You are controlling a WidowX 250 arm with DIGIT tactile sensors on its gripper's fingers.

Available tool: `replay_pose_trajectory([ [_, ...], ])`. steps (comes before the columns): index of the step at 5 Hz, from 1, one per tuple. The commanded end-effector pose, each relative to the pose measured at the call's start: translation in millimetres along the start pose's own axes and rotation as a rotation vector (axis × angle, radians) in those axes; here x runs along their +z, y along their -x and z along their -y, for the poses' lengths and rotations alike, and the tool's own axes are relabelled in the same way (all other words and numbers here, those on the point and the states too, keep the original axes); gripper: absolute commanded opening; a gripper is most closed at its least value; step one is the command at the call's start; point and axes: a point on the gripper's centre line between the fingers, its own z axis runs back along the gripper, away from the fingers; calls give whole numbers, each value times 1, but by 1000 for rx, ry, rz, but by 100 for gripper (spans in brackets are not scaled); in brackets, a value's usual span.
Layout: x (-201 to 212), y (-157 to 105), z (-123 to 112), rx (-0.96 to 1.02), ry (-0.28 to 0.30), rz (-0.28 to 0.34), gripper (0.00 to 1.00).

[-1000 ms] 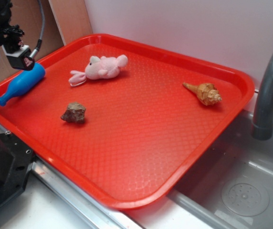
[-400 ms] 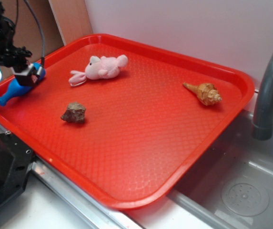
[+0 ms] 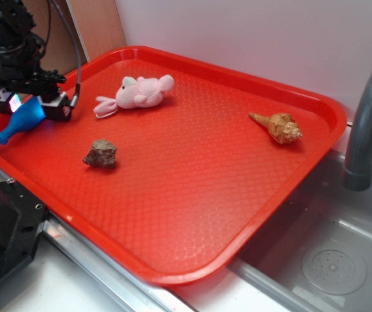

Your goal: Grab the blue bottle.

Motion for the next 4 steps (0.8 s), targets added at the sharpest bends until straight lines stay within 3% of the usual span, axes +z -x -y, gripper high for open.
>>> replay_pose_trajectory([
  [1, -6, 32, 10, 208, 14, -175, 0],
  [2, 8, 40, 12, 246, 56, -243, 0],
  [3, 26, 49, 16, 206, 72, -251, 0],
  [4, 58, 36, 20, -37, 26, -170, 0],
])
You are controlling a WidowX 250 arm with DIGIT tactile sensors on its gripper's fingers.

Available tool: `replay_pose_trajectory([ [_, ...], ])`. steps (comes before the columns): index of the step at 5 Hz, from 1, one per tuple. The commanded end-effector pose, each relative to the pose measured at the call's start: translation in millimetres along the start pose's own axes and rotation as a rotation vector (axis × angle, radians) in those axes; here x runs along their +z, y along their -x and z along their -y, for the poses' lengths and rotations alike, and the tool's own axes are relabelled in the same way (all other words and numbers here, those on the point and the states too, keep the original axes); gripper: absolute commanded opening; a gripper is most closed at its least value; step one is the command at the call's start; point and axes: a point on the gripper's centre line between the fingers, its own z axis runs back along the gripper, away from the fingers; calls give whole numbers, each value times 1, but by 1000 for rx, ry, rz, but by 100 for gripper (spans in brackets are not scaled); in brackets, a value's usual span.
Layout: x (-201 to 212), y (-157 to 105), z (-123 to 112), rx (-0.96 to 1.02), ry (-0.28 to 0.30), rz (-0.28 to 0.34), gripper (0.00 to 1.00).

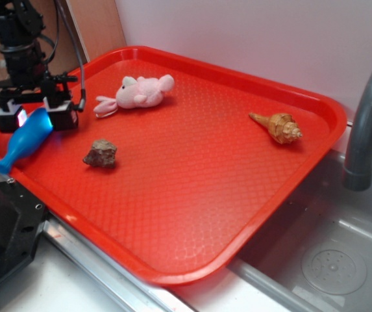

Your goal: Grab the blue bottle.

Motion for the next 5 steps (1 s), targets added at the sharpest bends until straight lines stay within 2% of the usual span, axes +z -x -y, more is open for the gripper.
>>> replay_pose_trajectory([
  [1, 73, -5, 7, -436, -59, 237, 0],
  [2, 97, -5, 20, -580, -63, 309, 0],
  [3, 121, 5, 37, -717, -41, 375, 0],
  [4, 132, 10, 46, -737, 20, 368, 0],
  [5, 131, 9, 42, -705, 72, 264, 0],
])
